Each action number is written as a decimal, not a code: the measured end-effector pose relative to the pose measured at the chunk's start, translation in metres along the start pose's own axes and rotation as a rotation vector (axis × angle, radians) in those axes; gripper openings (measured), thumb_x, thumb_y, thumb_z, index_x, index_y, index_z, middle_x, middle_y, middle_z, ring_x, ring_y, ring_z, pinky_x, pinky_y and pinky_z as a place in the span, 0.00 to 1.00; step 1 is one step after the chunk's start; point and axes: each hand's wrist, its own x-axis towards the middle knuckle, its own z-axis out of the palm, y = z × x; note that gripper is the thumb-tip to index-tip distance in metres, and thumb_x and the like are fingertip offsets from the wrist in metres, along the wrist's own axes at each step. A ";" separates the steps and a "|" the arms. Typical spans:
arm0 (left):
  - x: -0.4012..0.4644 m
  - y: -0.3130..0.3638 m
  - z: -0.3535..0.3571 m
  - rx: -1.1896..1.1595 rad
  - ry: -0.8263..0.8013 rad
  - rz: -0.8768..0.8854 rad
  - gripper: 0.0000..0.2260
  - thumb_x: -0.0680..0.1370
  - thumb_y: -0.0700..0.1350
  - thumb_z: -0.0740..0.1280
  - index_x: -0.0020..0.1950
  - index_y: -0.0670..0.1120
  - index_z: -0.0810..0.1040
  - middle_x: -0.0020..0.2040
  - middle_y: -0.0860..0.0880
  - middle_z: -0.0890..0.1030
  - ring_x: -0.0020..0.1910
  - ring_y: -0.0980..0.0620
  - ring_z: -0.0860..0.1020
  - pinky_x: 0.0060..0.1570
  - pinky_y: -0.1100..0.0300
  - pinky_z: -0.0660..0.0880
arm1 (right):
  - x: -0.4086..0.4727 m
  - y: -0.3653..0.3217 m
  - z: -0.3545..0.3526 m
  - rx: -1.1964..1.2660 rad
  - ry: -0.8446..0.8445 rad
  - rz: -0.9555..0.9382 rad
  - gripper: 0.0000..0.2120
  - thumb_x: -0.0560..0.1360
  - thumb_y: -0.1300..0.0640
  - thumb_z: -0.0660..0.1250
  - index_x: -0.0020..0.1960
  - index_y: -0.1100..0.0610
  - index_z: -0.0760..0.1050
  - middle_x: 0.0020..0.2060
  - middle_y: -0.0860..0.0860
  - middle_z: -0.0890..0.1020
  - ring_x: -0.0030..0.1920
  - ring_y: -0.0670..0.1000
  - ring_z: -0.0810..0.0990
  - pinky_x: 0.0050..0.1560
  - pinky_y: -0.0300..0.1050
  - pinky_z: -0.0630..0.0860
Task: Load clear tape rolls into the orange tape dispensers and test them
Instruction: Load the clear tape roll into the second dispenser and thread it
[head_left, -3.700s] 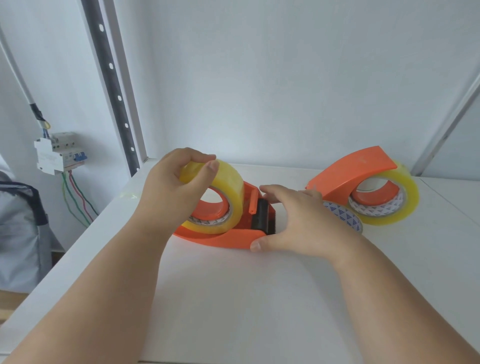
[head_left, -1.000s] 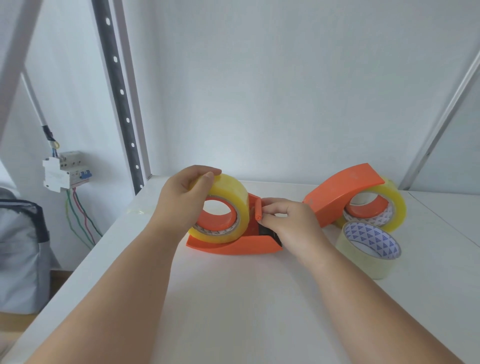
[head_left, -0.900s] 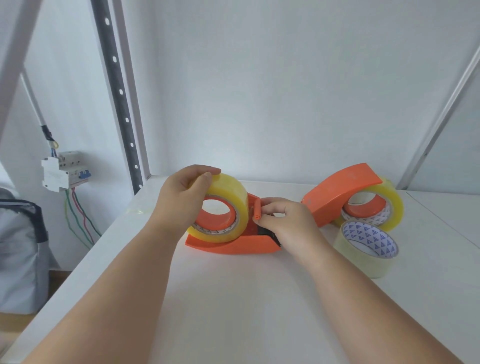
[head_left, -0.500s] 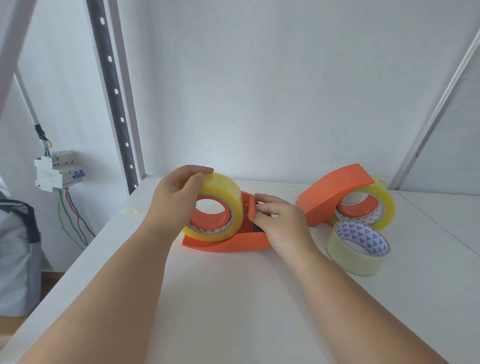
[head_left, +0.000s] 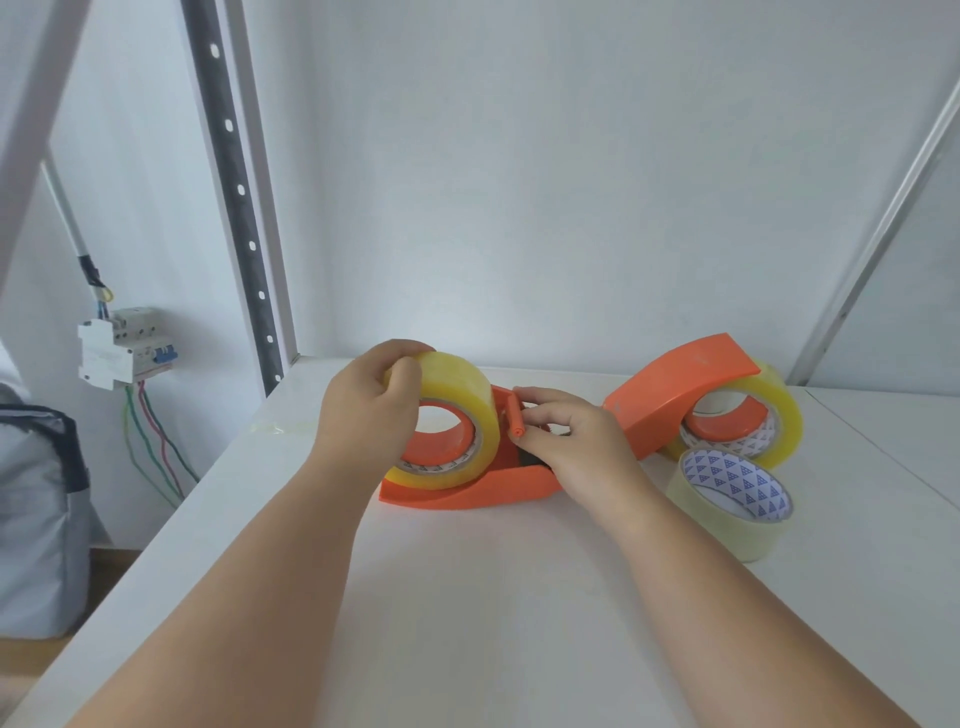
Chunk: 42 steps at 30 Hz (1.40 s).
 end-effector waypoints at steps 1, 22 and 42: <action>0.001 -0.001 -0.001 -0.010 0.001 -0.005 0.17 0.71 0.47 0.53 0.48 0.55 0.81 0.43 0.50 0.83 0.37 0.58 0.76 0.41 0.61 0.74 | 0.000 -0.001 0.000 -0.004 -0.005 -0.008 0.09 0.72 0.63 0.71 0.41 0.50 0.85 0.51 0.34 0.78 0.56 0.41 0.78 0.59 0.42 0.75; -0.006 0.004 -0.003 0.225 -0.052 0.248 0.20 0.70 0.65 0.63 0.56 0.57 0.81 0.50 0.63 0.79 0.53 0.62 0.75 0.52 0.71 0.69 | -0.009 -0.001 -0.013 -0.067 -0.054 -0.005 0.06 0.69 0.64 0.73 0.41 0.55 0.85 0.51 0.38 0.83 0.49 0.40 0.81 0.53 0.35 0.77; -0.003 0.009 -0.009 0.173 -0.094 0.150 0.10 0.72 0.58 0.68 0.49 0.55 0.83 0.45 0.63 0.81 0.48 0.69 0.75 0.45 0.70 0.70 | -0.009 -0.004 -0.006 0.026 -0.041 0.031 0.08 0.70 0.68 0.69 0.41 0.59 0.86 0.48 0.44 0.85 0.51 0.42 0.82 0.54 0.38 0.77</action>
